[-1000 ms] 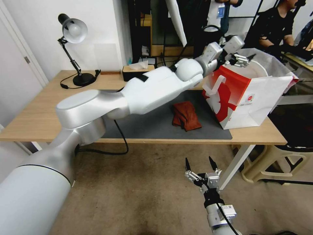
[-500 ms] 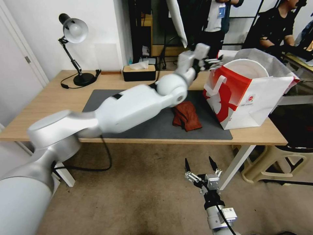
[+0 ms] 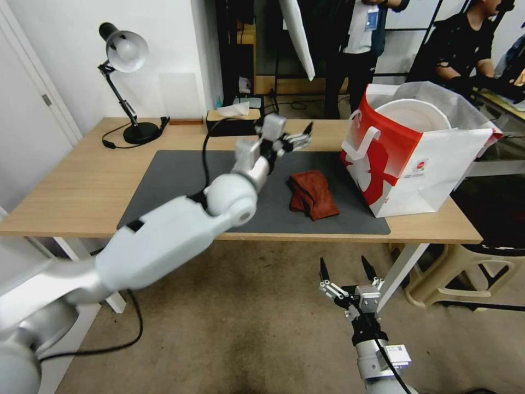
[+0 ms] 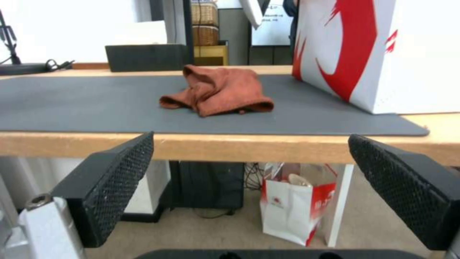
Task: Sweep shrimp from table into container with towel, then put container into takeout bag.
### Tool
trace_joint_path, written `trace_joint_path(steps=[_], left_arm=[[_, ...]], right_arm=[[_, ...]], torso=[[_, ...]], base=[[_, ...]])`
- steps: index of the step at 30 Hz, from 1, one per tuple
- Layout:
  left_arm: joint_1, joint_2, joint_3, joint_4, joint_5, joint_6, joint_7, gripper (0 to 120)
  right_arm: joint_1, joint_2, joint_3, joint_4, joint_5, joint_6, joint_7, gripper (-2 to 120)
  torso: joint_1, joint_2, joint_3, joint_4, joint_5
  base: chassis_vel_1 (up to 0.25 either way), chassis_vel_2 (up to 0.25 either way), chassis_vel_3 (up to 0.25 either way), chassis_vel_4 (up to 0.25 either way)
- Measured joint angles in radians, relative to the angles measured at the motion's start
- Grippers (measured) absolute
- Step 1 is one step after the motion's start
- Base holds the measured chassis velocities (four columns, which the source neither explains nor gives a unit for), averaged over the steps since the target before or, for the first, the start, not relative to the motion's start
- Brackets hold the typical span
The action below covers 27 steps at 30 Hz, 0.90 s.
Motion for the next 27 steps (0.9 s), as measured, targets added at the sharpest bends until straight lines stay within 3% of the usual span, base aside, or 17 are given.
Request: trace_joint_path(steps=[1, 2, 4, 5, 6, 9, 10, 11, 13, 14, 17, 20, 21, 22, 23, 24, 27], left_arm=[[0.072, 0.034, -0.036, -0.024, 0.040, -0.008, 0.012, 100], [0.072, 0.034, -0.036, -0.024, 0.040, -0.008, 0.012, 100], [0.171, 0.066, -0.101, -0.059, 0.082, -0.021, 0.032, 100], [0.250, 0.084, -0.161, -0.090, 0.110, -0.028, 0.044, 100], [0.250, 0.084, -0.161, -0.090, 0.110, -0.028, 0.044, 100], [0.461, 0.116, -0.319, -0.143, 0.211, -0.074, 0.089, 100], [0.461, 0.116, -0.319, -0.143, 0.211, -0.074, 0.089, 100], [0.545, 0.121, -0.367, -0.147, 0.258, -0.114, 0.103, 100], [0.649, 0.122, -0.439, -0.157, 0.305, -0.156, 0.121, 100], [0.649, 0.122, -0.439, -0.157, 0.305, -0.156, 0.121, 100], [0.753, 0.119, -0.515, -0.175, 0.327, -0.188, 0.131, 100], [0.772, 0.118, -0.529, -0.178, 0.332, -0.193, 0.131, 100], [0.823, 0.114, -0.565, -0.187, 0.349, -0.207, 0.131, 100], [0.823, 0.114, -0.565, -0.187, 0.349, -0.207, 0.131, 100], [0.889, 0.106, -0.610, -0.197, 0.375, -0.228, 0.128, 100], [0.889, 0.106, -0.610, -0.197, 0.375, -0.228, 0.128, 100], [1.051, 0.064, -0.733, -0.229, 0.440, -0.274, 0.104, 100]], right_arm=[[-0.004, 0.000, 0.007, 0.008, 0.004, -0.002, 0.000, 100], [-0.004, 0.000, 0.007, 0.008, 0.004, -0.002, 0.000, 100], [-0.009, 0.000, 0.014, 0.016, 0.008, -0.004, 0.000, 100], [-0.011, 0.000, 0.018, 0.020, 0.009, -0.004, -0.001, 100], [-0.011, 0.000, 0.018, 0.020, 0.009, -0.004, -0.001, 100], [-0.014, -0.004, 0.023, 0.026, 0.011, -0.005, -0.001, 100], [-0.014, -0.004, 0.023, 0.026, 0.011, -0.005, -0.001, 100], [-0.015, -0.006, 0.026, 0.029, 0.013, -0.005, -0.002, 100], [-0.017, -0.007, 0.032, 0.031, 0.015, -0.005, -0.002, 100], [-0.017, -0.007, 0.032, 0.031, 0.015, -0.005, -0.002, 100], [-0.018, -0.009, 0.036, 0.032, 0.014, -0.004, 0.002, 100], [-0.018, -0.009, 0.037, 0.034, 0.014, -0.004, 0.002, 100], [-0.018, -0.009, 0.038, 0.037, 0.014, -0.004, 0.002, 100], [-0.018, -0.009, 0.038, 0.037, 0.014, -0.004, 0.002, 100], [-0.018, -0.009, 0.041, 0.040, 0.017, -0.006, 0.002, 100], [-0.018, -0.009, 0.041, 0.040, 0.017, -0.006, 0.002, 100], [-0.003, -0.015, 0.057, 0.045, 0.041, -0.015, -0.016, 100]], torso=[[0.000, 0.000, 0.000, 0.0004, -0.0002], [0.000, 0.000, 0.000, 0.0004, -0.0002], [0.000, 0.000, 0.000, 0.0004, -0.0003], [0.000, 0.000, 0.000, 0.0002, -0.0002], [0.000, 0.000, 0.000, 0.0002, -0.0002], [0.000, 0.000, 0.000, 0.0003, 0.0002], [0.000, 0.000, 0.000, 0.0003, 0.0002], [0.000, 0.000, 0.000, 0.0010, -0.0004], [0.000, 0.000, 0.000, 0.0003, -0.0002], [0.000, 0.000, 0.000, 0.0003, -0.0002], [0.000, 0.000, 0.000, 0.0002, 0.0000], [0.000, 0.000, 0.000, 0.0000, 0.0001], [0.000, 0.000, 0.000, 0.0000, 0.0002], [0.000, 0.000, 0.000, 0.0000, 0.0002], [0.000, 0.000, 0.000, 0.0004, -0.0001], [0.000, 0.000, 0.000, 0.0004, -0.0001], [0.000, 0.000, 0.000, 0.0004, 0.0003]], base=[[0.000, 0.000, 0.000, 0.000], [0.000, 0.000, 0.000, 0.000], [0.000, 0.000, 0.000, 0.000], [0.000, 0.000, 0.000, 0.000], [0.000, 0.000, 0.000, 0.000], [0.000, 0.000, 0.000, 0.000], [0.000, 0.000, 0.000, 0.000], [0.000, 0.000, 0.000, 0.000], [0.000, 0.000, 0.000, 0.000], [0.000, 0.000, 0.000, 0.000], [0.000, 0.000, 0.000, 0.000], [0.000, 0.000, 0.000, 0.000], [0.000, 0.000, 0.000, 0.000], [0.000, 0.000, 0.000, 0.000], [0.000, 0.000, 0.000, 0.000], [0.000, 0.000, 0.000, 0.000], [0.000, 0.000, 0.000, 0.000]])
